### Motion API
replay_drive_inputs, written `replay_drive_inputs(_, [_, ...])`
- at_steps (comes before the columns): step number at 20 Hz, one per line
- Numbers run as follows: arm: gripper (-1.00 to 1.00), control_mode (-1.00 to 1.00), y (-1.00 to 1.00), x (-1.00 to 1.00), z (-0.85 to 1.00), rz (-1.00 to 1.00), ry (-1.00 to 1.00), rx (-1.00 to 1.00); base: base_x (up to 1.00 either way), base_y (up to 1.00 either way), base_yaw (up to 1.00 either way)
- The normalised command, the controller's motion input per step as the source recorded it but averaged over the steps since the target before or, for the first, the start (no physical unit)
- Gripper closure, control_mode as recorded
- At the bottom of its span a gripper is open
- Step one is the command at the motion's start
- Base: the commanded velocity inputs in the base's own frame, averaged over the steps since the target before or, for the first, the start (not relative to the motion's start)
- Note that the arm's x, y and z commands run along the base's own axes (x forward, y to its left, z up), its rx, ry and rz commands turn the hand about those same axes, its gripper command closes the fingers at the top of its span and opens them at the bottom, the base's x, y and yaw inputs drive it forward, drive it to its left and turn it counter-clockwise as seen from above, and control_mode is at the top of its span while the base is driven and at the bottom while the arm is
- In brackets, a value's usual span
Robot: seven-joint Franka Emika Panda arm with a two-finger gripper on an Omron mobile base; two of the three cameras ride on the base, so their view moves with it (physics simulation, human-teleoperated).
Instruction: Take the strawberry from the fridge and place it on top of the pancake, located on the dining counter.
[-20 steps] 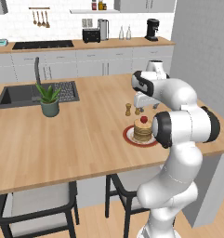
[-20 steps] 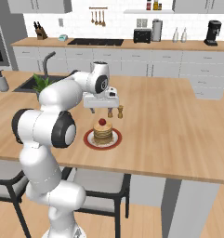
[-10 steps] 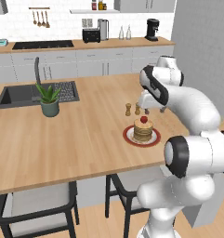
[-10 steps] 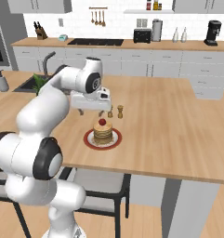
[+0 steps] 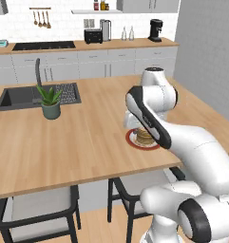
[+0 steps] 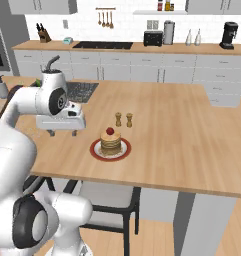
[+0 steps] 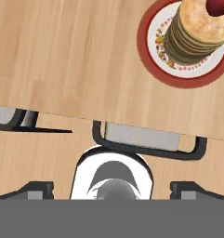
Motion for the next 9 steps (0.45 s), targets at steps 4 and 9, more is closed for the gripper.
replay_drive_inputs(4, [-1.0,-1.0,1.0,-1.0,-0.05,0.0,-0.01,-0.17,0.0,0.0,0.0])
replay_drive_inputs(9, [-1.0,-1.0,0.86,-0.3,-0.49,0.0,0.22,-0.12,0.0,0.0,0.0])
